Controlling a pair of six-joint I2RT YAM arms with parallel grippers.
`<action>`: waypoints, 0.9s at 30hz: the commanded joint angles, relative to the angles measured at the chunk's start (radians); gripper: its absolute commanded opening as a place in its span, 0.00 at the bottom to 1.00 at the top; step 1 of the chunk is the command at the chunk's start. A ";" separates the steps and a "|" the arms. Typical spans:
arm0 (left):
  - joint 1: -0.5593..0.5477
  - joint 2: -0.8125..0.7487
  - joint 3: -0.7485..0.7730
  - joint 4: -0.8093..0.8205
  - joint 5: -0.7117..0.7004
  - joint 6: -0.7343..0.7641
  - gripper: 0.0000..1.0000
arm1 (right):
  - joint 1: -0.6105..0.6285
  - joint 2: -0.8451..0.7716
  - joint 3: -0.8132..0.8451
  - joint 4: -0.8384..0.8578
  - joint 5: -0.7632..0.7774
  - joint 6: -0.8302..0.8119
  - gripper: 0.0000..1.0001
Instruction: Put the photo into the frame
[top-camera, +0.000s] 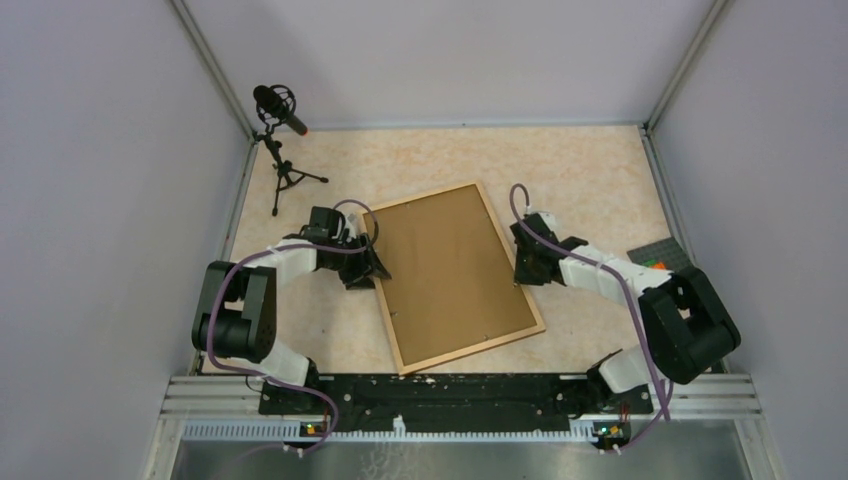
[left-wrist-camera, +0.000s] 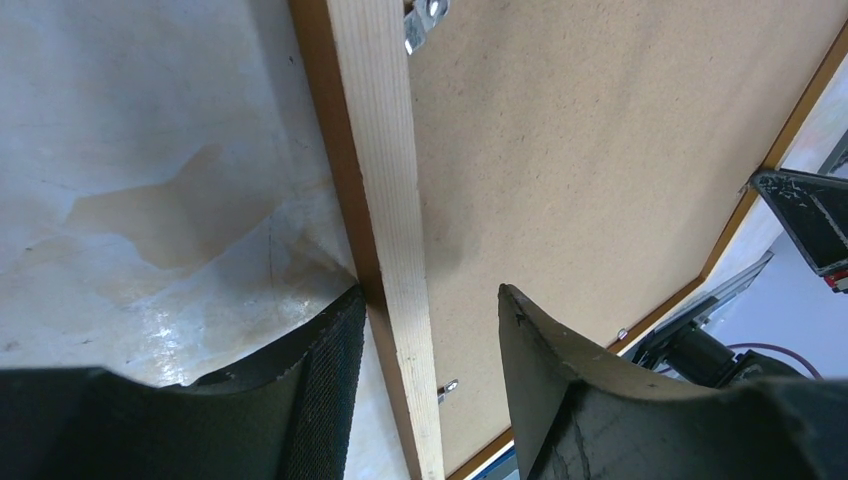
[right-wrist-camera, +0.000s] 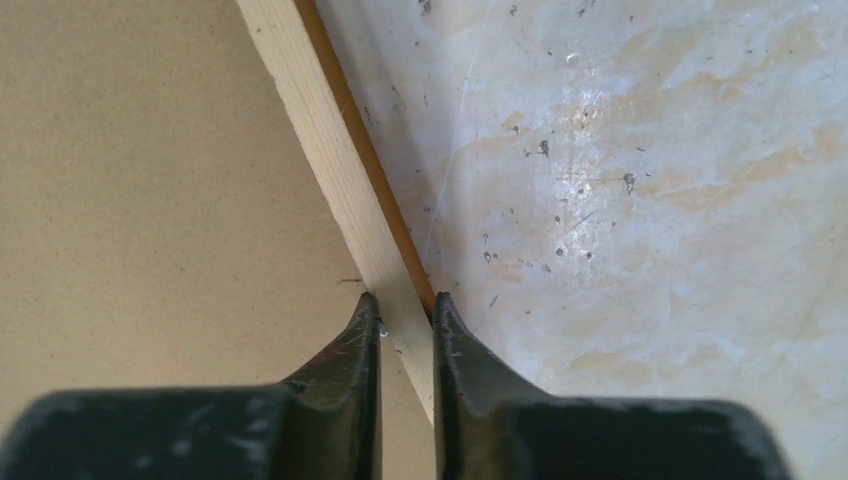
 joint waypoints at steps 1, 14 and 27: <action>-0.004 0.025 -0.035 0.014 -0.031 0.011 0.57 | 0.007 -0.036 -0.038 -0.044 -0.005 -0.043 0.05; -0.004 0.022 -0.034 0.028 -0.006 0.018 0.61 | 0.006 0.016 0.130 -0.097 0.152 -0.171 0.35; -0.010 0.018 -0.090 0.250 0.408 0.039 0.84 | 0.056 -0.062 0.241 -0.145 -0.194 -0.022 0.83</action>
